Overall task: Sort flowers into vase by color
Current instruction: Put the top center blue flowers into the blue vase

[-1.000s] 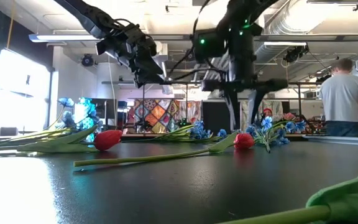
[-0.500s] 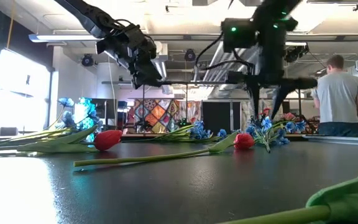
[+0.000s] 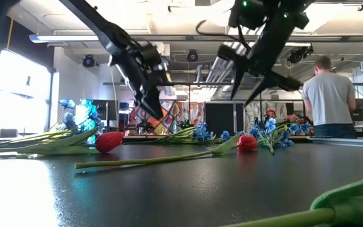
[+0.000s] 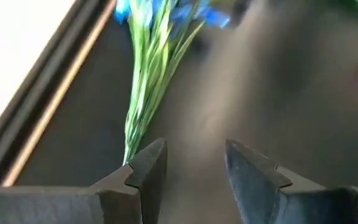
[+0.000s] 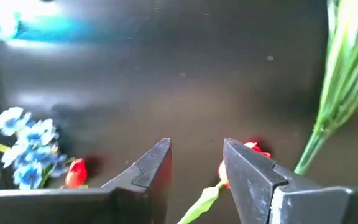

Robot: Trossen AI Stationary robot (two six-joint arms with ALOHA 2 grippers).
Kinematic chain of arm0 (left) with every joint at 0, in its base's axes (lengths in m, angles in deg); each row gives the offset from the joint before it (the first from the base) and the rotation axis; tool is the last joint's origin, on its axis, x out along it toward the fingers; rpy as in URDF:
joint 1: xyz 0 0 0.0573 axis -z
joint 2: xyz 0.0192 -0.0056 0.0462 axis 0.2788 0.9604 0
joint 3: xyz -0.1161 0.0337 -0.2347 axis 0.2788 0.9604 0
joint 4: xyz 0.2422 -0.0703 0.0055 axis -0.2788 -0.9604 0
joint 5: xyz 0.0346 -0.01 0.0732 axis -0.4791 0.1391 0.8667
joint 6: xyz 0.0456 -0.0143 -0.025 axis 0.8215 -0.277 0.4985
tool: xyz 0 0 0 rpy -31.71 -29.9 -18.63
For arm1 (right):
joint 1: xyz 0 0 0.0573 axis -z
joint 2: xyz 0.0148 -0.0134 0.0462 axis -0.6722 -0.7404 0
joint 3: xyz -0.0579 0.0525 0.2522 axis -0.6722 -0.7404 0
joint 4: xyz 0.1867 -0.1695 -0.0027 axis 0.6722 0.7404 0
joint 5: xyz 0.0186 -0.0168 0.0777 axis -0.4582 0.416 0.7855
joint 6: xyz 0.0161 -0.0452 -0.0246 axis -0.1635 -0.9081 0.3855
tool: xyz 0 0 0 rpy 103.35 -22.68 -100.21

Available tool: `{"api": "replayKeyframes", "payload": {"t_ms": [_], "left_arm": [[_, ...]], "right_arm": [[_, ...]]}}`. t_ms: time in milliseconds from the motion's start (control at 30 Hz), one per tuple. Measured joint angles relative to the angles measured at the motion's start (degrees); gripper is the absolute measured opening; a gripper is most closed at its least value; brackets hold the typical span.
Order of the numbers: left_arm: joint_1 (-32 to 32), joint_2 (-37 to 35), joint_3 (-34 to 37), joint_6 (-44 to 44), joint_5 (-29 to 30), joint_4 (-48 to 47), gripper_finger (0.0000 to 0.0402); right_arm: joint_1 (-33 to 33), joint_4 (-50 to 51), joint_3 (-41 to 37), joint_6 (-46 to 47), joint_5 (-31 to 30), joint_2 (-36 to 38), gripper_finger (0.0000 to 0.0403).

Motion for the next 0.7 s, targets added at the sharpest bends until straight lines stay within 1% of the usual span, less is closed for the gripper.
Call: {"api": "replayKeyframes", "payload": {"t_ms": [200, 400, 567, 700], "left_arm": [[0.0, 7.8, -8.0, -0.3, 5.3, -5.6, 0.0152], [-0.1, 14.6, -15.8, 1.6, 7.6, -13.3, 0.0152], [-0.1, 17.5, -18.6, 2.6, 9.2, -14.8, 0.0152], [-0.1, 18.8, -19.2, 3.6, 9.2, -14.8, 0.0146]], "right_arm": [[0.0, 2.2, 3.7, -4.1, 0.2, 0.2, 0.0135], [-2.0, 6.0, 7.0, -5.5, 0.3, 0.2, 0.0135], [-4.6, 7.8, 8.2, -6.0, 0.2, 0.2, 0.0135], [-6.1, 8.2, 8.2, -6.0, 0.2, 0.2, 0.0135]]}}
